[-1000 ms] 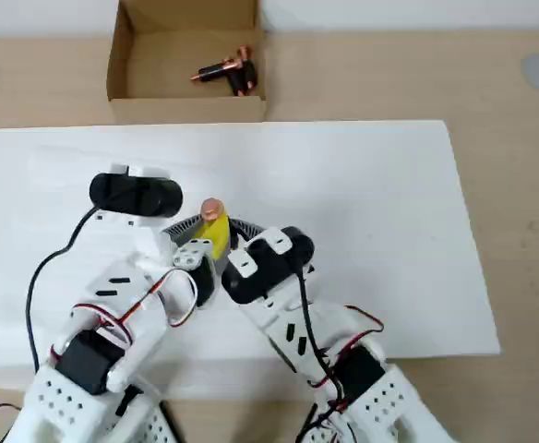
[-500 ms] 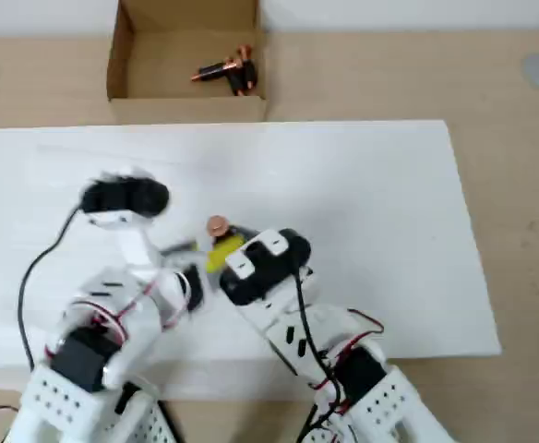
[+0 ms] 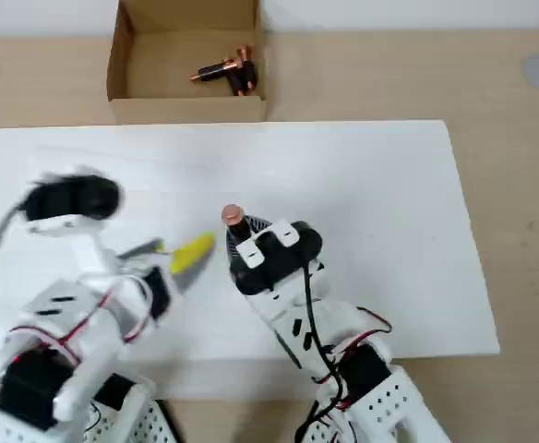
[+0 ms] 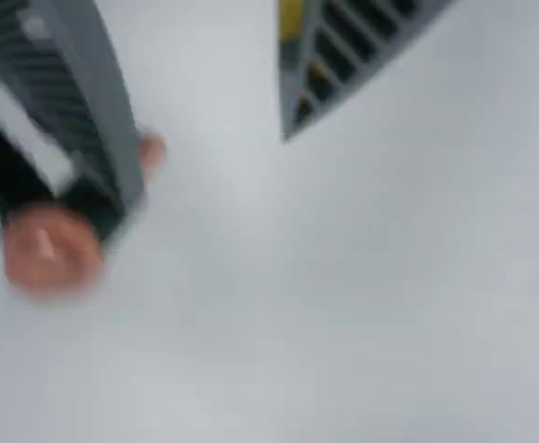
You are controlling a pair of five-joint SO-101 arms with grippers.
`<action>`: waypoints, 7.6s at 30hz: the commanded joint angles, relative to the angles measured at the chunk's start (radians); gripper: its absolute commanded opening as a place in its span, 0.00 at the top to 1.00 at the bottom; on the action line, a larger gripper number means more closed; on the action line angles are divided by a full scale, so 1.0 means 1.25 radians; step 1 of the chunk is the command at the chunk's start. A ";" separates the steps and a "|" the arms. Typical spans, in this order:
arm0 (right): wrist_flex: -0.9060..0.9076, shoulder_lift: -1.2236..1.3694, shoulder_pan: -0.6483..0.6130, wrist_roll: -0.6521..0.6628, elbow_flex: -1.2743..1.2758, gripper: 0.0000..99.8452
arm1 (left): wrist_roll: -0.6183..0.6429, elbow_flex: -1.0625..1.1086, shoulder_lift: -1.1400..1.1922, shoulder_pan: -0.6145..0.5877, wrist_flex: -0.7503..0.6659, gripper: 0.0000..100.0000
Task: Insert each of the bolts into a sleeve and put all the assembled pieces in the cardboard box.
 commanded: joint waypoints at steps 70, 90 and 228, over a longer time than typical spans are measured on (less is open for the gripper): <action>0.014 2.343 0.224 -0.042 -2.436 0.99 | -0.077 0.333 -0.002 -0.431 -0.155 0.75; 0.020 2.384 0.228 -0.017 -2.442 0.84 | -0.083 0.333 -0.002 -0.431 -0.149 0.75; 0.540 -0.192 0.402 0.031 0.006 0.99 | -0.153 0.665 -0.371 -0.327 -0.055 0.99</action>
